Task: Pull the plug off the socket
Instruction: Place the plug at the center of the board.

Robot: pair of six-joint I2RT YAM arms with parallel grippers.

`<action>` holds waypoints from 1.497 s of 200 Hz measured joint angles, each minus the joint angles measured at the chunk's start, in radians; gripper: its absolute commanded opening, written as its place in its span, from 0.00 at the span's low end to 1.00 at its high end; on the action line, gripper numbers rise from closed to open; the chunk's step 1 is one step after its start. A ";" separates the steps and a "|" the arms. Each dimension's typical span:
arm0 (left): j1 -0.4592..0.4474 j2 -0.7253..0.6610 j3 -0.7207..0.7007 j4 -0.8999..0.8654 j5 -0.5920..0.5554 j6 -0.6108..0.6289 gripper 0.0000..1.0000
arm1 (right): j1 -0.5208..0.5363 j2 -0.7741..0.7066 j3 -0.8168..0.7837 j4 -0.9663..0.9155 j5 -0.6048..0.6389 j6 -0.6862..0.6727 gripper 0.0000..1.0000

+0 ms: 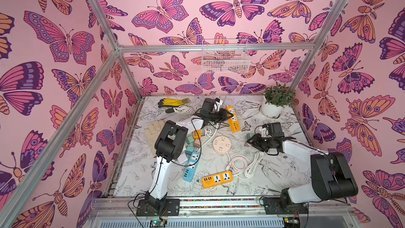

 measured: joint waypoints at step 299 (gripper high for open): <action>0.154 -1.299 -1.093 -0.031 -0.834 0.632 0.95 | -0.051 -0.684 -0.406 0.393 0.739 -0.314 0.99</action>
